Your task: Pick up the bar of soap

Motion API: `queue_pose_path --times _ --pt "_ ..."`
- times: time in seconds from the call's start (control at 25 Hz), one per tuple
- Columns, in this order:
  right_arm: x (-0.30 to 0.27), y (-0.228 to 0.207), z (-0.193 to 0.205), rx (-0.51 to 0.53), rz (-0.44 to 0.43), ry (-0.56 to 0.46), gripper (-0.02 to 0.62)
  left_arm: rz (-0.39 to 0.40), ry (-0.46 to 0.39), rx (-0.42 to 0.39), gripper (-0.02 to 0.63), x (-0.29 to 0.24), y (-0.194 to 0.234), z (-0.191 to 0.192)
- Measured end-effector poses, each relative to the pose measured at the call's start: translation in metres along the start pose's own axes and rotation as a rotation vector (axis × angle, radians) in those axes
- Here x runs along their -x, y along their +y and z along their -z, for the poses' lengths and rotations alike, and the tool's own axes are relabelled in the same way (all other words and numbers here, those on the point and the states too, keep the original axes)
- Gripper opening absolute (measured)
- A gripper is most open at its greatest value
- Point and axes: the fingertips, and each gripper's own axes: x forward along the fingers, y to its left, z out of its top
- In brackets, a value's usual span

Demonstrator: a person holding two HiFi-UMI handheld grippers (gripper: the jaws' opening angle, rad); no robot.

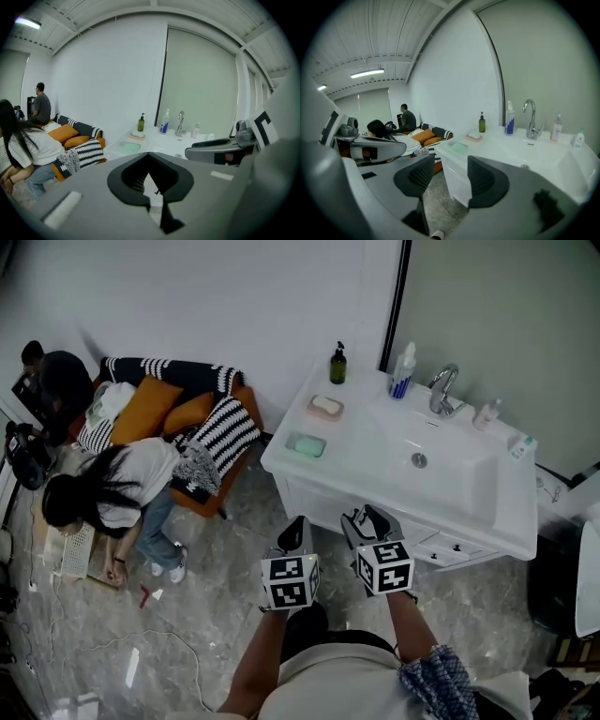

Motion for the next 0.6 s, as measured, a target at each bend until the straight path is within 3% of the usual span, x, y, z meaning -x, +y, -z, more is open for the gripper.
queue_pose_path --times 0.6 --pt "-0.052 0.006 -0.021 -0.007 0.045 0.004 0.212 0.041 0.01 0.012 0.008 -0.042 0.05 -0.021"
